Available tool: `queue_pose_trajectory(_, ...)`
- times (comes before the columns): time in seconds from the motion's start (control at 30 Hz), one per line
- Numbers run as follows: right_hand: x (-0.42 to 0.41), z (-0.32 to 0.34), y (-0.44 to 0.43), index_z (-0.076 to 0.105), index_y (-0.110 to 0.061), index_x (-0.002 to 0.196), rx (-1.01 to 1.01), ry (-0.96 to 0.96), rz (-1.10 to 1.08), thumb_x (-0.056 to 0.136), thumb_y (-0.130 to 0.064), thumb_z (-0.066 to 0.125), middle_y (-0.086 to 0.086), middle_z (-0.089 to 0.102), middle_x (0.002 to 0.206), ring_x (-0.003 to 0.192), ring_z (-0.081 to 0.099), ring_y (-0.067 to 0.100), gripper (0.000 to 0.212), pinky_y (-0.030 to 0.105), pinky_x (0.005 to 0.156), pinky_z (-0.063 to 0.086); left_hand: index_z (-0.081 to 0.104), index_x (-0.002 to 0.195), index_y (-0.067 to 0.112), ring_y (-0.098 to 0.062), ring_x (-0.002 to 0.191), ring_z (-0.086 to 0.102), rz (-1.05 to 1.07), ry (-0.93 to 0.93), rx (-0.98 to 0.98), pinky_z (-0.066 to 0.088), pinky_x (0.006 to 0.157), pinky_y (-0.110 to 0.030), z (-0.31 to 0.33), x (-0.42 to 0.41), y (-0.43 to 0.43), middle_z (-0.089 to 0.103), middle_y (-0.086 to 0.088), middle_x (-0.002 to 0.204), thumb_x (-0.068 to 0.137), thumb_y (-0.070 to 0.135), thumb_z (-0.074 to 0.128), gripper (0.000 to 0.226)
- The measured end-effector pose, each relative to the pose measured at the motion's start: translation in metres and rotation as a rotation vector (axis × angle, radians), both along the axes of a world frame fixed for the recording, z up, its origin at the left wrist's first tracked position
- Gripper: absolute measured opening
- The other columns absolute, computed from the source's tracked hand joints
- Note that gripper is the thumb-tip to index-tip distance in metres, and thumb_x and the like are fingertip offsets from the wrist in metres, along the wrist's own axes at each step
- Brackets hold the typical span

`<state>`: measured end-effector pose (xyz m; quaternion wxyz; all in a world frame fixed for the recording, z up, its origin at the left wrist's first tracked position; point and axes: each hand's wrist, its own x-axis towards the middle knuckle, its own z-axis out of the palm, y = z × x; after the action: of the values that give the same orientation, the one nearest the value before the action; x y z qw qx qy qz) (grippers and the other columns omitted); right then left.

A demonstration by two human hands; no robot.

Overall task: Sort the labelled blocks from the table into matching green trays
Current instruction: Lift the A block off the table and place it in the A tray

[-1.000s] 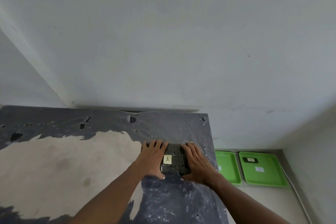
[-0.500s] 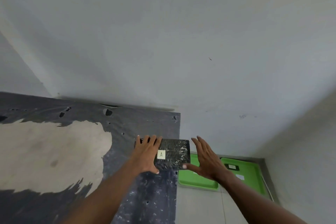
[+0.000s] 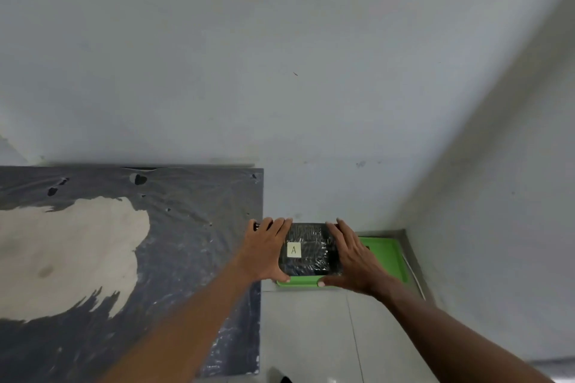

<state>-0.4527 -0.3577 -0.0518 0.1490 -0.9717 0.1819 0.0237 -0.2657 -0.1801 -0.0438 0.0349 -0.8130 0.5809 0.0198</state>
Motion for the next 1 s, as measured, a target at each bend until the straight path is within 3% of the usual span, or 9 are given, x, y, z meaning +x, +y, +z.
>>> queue_pose_trajectory(0.33,-0.048,-0.003,-0.049,0.0,-0.017,0.153,-0.123,0.003,0.072,0.064,-0.072,0.068,0.016,0.015,0.161,0.149,0.012,0.035,0.125,0.052,0.122,0.019,0.023,0.151,0.014,-0.025,0.119,0.047,-0.043,0.003,-0.045,0.038,0.099,-0.048,0.0,-0.049,-0.05,0.044,-0.001,0.142,0.051,0.088,0.058,0.129)
queue_pose_trajectory(0.6,-0.067,-0.012,-0.129,0.0,-0.015,0.154,-0.083,0.02,0.121,0.068,-0.066,0.07,0.012,0.013,0.162,0.15,0.005,0.031,0.122,0.051,0.123,0.015,0.02,0.151,0.016,-0.024,0.122,0.045,0.02,0.024,-0.024,0.036,0.103,-0.048,-0.01,-0.076,-0.126,0.042,0.0,0.144,0.05,0.088,0.058,0.13)
queue_pose_trajectory(1.0,-0.048,-0.114,-0.213,0.0,-0.017,0.154,-0.027,0.012,0.159,0.068,-0.067,0.07,0.009,0.01,0.163,0.151,0.002,0.028,0.121,0.05,0.123,0.015,0.02,0.151,0.018,-0.023,0.128,0.044,0.075,0.116,-0.042,0.034,0.11,-0.047,-0.115,-0.061,-0.201,0.042,0.0,0.147,0.047,0.086,0.064,0.132)
